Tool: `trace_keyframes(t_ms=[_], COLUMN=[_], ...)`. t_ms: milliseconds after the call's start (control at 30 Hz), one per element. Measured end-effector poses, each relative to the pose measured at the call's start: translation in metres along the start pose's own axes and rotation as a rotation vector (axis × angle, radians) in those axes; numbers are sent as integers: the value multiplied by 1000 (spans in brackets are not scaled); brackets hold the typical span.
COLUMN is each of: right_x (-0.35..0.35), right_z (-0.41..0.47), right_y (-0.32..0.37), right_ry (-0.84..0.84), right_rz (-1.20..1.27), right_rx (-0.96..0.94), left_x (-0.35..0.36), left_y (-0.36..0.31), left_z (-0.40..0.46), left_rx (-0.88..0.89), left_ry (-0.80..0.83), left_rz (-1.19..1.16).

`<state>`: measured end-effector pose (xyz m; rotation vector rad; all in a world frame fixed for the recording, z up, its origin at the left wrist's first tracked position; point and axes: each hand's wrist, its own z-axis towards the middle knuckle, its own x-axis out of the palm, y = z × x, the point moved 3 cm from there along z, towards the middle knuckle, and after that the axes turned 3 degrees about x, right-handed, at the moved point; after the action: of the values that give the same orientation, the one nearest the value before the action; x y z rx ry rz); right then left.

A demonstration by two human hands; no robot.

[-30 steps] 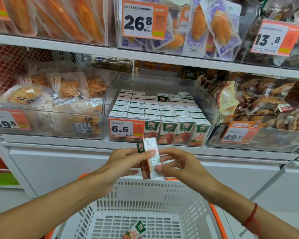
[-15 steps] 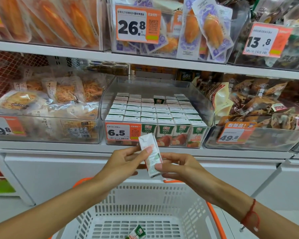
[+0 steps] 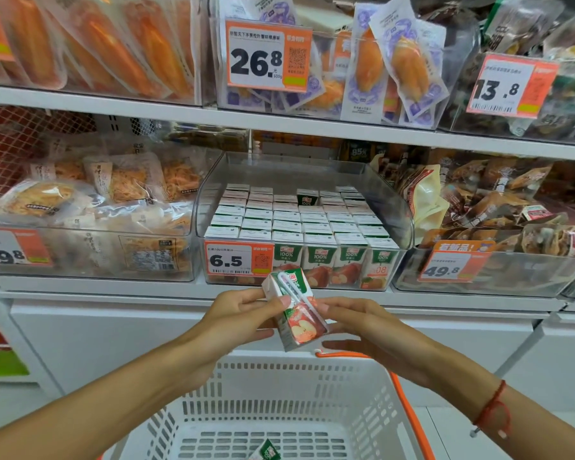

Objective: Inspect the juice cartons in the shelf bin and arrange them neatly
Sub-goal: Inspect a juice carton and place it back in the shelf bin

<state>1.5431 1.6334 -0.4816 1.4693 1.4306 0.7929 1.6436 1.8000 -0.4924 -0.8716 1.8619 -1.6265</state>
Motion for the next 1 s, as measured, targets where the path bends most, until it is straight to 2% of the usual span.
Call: trace_keyframes(t_ms=[67, 167, 300, 400, 467, 567, 633, 733, 833, 1000], right_x=[-1, -1, 5, 10, 18, 24, 22, 14, 8, 10], right_z=[0, 2, 2, 1, -1, -3, -3, -7, -16, -22], right_y=[-2, -4, -6, -7, -7, -5, -1, 8, 18, 21], right_ry=[54, 31, -135, -312, -377, -410, -340, -197, -116, -147], right_rz=[51, 49, -3, -128, -192, -236, -234, -155, -120, -92], right_rx=[23, 15, -20, -72, -135, -247, -280, -379, -513, -662], left_x=[1, 2, 1, 6, 11, 14, 11, 4, 1, 3], left_y=[-2, 0, 10, 11, 10, 5, 0, -12, -18, -20], left_z=[1, 0, 2, 1, 1, -2, -4, -5, -6, -15], left_rx=[-15, -73, -146, -135, -97, -12, 81, 263, 449, 722], left_ry=[20, 19, 11, 60, 29, -83, -104, -54, -56, -145], left_rz=[-42, -103, -109, -80, -32, -4, 33, 123, 320, 533])
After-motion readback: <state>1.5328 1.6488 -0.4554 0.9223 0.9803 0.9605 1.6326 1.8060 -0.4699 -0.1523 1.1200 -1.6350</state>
